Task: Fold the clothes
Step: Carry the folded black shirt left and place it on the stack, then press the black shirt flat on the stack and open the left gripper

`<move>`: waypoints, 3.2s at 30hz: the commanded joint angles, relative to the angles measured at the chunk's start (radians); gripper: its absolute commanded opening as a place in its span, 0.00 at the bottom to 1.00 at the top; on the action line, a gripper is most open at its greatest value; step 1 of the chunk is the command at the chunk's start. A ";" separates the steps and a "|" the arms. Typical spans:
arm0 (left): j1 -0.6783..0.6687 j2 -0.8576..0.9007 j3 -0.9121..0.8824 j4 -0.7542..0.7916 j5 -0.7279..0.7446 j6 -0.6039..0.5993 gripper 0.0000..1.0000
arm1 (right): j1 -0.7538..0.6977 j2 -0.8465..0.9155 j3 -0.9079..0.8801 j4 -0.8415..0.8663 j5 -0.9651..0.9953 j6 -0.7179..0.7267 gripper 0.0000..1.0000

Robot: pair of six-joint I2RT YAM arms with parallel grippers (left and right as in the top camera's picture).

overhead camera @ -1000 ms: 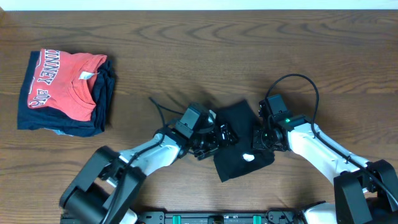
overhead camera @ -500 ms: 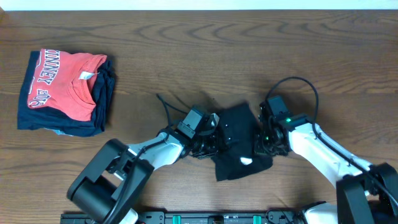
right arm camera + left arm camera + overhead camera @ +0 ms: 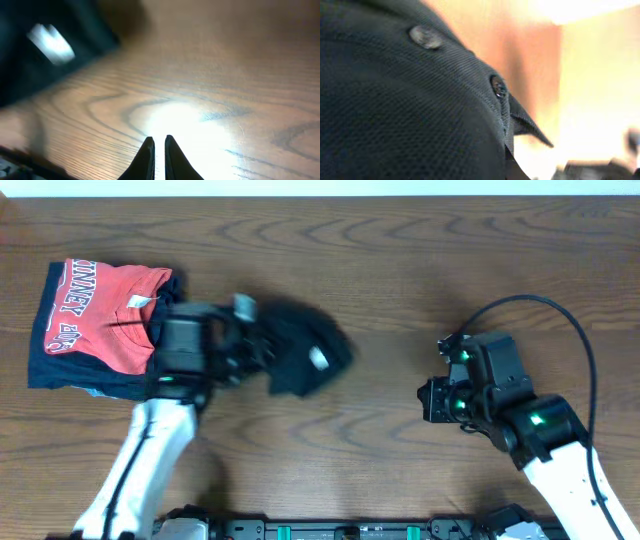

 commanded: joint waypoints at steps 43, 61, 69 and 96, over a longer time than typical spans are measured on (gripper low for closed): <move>0.809 0.219 0.146 0.297 0.037 0.106 0.06 | 0.001 -0.011 0.011 -0.001 -0.004 0.079 0.08; 0.878 0.005 0.188 -0.008 0.251 0.105 0.98 | 0.001 -0.005 0.011 0.008 -0.008 0.079 0.08; 0.880 -0.194 0.197 -0.219 0.259 0.195 0.98 | 0.001 -0.005 0.011 0.017 -0.008 0.079 0.08; 0.724 0.452 0.207 0.189 -0.259 0.398 0.06 | 0.001 -0.005 0.011 0.061 -0.008 0.079 0.08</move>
